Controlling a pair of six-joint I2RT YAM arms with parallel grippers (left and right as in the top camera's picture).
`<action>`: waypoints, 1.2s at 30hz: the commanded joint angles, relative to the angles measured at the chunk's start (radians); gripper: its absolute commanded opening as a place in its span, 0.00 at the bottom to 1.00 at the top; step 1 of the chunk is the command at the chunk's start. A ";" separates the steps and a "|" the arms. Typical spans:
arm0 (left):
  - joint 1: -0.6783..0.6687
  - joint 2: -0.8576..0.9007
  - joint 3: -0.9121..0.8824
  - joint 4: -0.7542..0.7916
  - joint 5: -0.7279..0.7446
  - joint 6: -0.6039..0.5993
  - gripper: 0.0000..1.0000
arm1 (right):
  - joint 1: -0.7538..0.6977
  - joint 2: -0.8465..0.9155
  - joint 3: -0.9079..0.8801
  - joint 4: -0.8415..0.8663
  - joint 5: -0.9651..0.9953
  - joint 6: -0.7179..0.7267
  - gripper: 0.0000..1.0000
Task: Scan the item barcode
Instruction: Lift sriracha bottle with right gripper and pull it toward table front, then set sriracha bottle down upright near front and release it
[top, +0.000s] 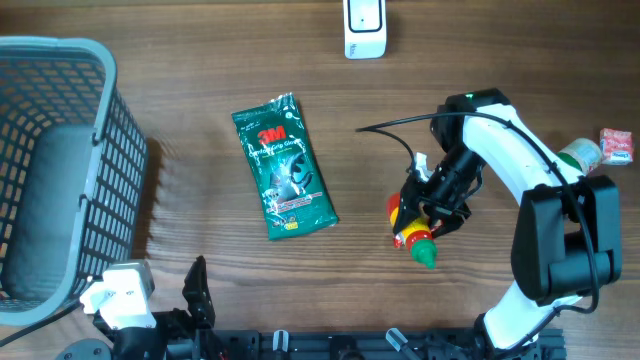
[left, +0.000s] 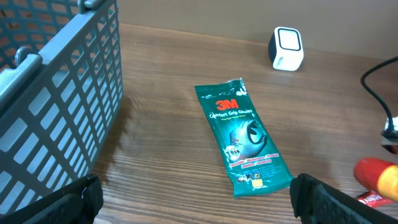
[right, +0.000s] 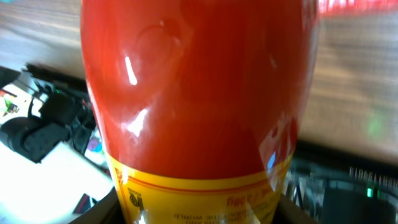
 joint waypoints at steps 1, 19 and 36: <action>0.005 -0.006 0.001 0.003 0.012 -0.013 1.00 | 0.002 0.010 0.019 -0.029 0.005 0.010 0.38; 0.005 -0.006 0.001 0.003 0.012 -0.013 1.00 | 0.305 0.017 -0.097 -0.029 -0.156 0.081 0.37; 0.005 -0.006 0.001 0.003 0.012 -0.013 1.00 | 0.314 0.071 -0.310 0.005 -0.149 0.024 0.44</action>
